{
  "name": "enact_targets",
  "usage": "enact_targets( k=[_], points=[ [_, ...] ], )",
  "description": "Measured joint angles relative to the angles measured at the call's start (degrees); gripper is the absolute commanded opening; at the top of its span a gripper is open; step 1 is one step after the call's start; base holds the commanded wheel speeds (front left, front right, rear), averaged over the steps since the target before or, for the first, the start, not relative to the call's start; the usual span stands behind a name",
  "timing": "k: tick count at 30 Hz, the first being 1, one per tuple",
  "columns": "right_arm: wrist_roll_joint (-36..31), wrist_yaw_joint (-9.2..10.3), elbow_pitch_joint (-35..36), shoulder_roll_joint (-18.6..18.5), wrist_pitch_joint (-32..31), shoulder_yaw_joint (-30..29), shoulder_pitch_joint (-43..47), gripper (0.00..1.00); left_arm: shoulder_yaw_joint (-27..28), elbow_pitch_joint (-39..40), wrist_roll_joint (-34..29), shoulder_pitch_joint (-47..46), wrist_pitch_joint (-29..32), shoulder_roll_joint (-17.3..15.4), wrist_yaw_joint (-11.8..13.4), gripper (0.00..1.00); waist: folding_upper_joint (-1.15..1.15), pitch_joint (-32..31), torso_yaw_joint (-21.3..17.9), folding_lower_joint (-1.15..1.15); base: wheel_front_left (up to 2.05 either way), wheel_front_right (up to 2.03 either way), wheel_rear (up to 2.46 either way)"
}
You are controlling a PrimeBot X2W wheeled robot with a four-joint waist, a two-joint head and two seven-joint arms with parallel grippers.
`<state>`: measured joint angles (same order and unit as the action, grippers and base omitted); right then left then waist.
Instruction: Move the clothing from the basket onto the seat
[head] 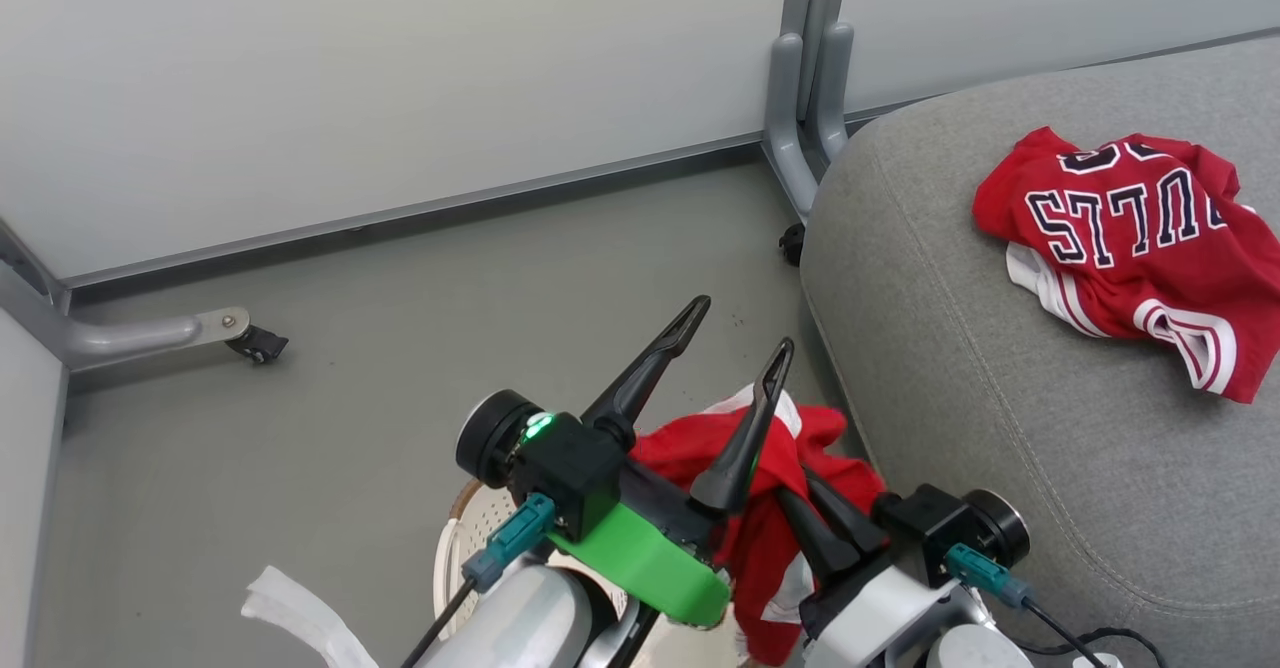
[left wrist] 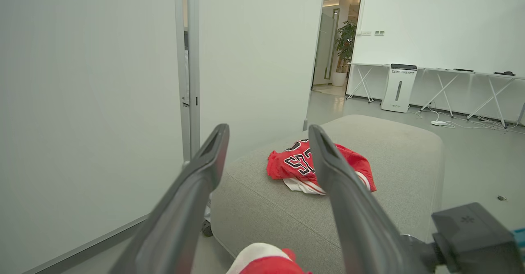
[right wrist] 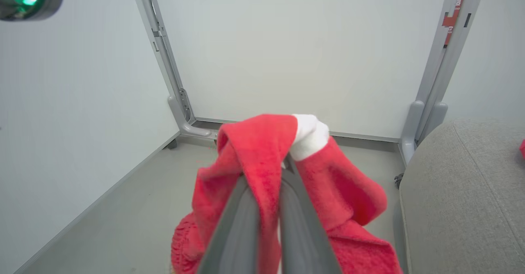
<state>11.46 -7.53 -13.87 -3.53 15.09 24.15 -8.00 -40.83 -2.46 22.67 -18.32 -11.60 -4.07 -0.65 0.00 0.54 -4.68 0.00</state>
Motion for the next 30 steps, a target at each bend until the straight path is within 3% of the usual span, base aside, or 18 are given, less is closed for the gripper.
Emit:
enact_targets(
  k=[10, 17, 30],
  points=[
    [0.14, 0.00, 1.41, -0.07, 0.00, -1.75, -0.39, 0.00, 0.34, -1.86, 0.34, 0.22, -0.13, -1.34, 0.67, 1.00, 0.00, 0.92, -0.78, 0.00, 0.00, 0.00, 0.00],
    [-0.31, 0.00, 5.02, -0.02, -0.01, -4.47, -2.12, 0.00, 0.90, -3.52, -0.84, 1.12, -1.44, -4.23, 0.73, 1.00, 0.00, 3.03, -2.54, 0.00, 0.00, 0.00, 0.00],
    [-1.44, 0.00, 14.32, 0.21, -0.01, -13.07, -2.98, 0.00, 0.34, -4.50, -4.83, 2.66, -3.18, -9.70, -1.43, 1.00, 0.00, 9.70, -10.93, 0.00, 0.00, 0.00, 0.00]
  ],
)
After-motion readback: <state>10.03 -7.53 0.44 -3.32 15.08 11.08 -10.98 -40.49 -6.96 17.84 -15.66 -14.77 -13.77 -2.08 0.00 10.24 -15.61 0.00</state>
